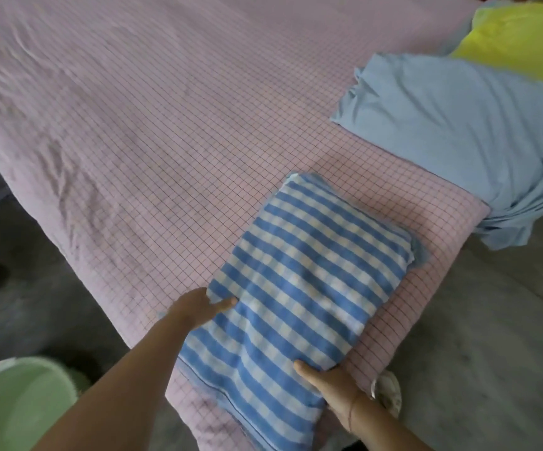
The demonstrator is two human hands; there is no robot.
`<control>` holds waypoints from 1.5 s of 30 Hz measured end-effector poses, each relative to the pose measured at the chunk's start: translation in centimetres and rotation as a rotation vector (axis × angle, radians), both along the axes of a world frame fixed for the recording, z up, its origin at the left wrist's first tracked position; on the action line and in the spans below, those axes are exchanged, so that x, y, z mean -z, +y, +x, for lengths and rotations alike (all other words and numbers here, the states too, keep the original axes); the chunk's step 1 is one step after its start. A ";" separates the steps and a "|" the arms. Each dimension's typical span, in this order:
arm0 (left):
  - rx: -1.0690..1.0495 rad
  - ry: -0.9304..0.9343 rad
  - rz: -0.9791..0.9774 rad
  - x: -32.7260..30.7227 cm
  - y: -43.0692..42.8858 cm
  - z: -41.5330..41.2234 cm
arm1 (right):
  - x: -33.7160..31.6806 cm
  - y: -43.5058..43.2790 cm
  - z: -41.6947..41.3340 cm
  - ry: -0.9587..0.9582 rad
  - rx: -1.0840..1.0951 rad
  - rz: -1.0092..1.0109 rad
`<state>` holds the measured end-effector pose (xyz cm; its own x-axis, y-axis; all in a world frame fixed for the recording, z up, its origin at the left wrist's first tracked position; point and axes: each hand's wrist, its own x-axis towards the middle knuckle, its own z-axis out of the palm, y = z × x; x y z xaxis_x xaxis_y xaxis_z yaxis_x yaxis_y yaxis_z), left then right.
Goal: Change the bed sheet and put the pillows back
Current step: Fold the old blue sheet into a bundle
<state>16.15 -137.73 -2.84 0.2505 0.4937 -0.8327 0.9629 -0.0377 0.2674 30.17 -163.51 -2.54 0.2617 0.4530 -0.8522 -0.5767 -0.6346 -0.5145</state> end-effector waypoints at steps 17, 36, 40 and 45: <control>-0.103 -0.433 0.077 -9.7 -0.5 16.1 | -6.4 0.3 18.0 -0.411 0.268 0.046; -0.015 -0.649 0.217 -16.3 -6.0 58.8 | -14.4 -2.5 60.4 -0.608 0.457 0.201; -0.053 -0.650 0.270 -15.6 -2.6 64.6 | -13.1 -0.2 66.9 -0.590 0.468 0.171; -0.054 -0.682 0.292 -15.1 1.4 73.7 | -11.7 2.1 74.0 -0.597 0.490 0.110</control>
